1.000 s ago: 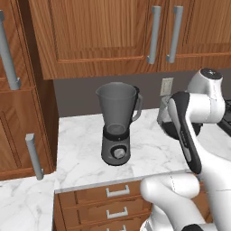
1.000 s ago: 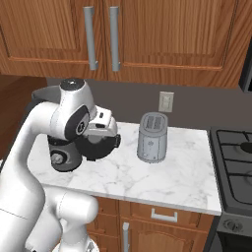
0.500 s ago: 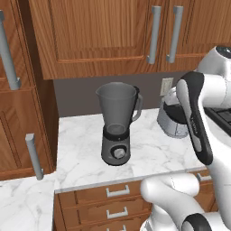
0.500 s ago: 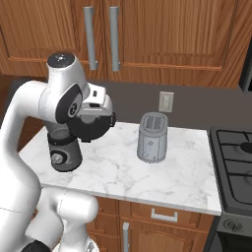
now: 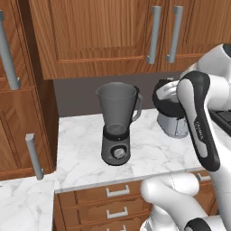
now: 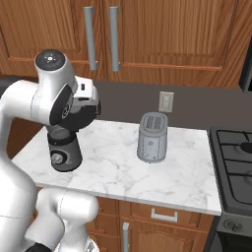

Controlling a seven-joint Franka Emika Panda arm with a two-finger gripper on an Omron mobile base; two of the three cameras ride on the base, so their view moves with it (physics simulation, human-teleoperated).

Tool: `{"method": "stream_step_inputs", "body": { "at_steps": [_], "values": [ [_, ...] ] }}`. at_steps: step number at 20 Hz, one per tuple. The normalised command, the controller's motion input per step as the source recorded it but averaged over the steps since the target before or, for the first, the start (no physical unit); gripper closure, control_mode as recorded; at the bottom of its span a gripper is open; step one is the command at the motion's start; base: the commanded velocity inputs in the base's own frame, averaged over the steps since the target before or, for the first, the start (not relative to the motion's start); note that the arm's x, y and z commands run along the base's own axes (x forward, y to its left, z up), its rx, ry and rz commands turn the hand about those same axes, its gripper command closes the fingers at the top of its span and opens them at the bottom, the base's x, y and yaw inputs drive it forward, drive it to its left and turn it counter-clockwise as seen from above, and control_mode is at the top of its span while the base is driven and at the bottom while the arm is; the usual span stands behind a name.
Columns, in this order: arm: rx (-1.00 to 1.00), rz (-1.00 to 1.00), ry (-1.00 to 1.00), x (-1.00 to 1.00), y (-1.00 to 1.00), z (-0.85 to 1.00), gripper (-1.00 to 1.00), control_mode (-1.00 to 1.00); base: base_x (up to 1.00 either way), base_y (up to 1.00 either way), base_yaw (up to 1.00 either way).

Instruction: Close the lid blender by securely placing the lid on top.

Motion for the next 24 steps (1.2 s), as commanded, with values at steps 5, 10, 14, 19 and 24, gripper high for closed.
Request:
{"method": "stream_step_inputs", "body": {
  "at_steps": [5,10,14,19,24],
  "values": [
    [0.0,0.12,-0.16,-0.16,0.36,0.64,1.0,-1.0,0.0,0.0,0.0],
    [0.0,0.09,-0.06,-0.06,0.39,0.67,1.0,-1.0,0.0,0.0,0.0],
    [0.0,0.02,-0.01,0.07,0.71,0.08,1.0,-1.0,0.0,0.0,0.0],
    [0.0,0.0,0.0,0.26,0.74,0.0,1.0,-1.0,0.0,0.0,0.0],
    [-0.01,0.0,0.0,0.28,0.51,0.0,1.0,-1.0,0.0,0.0,0.0]
  ]
}}
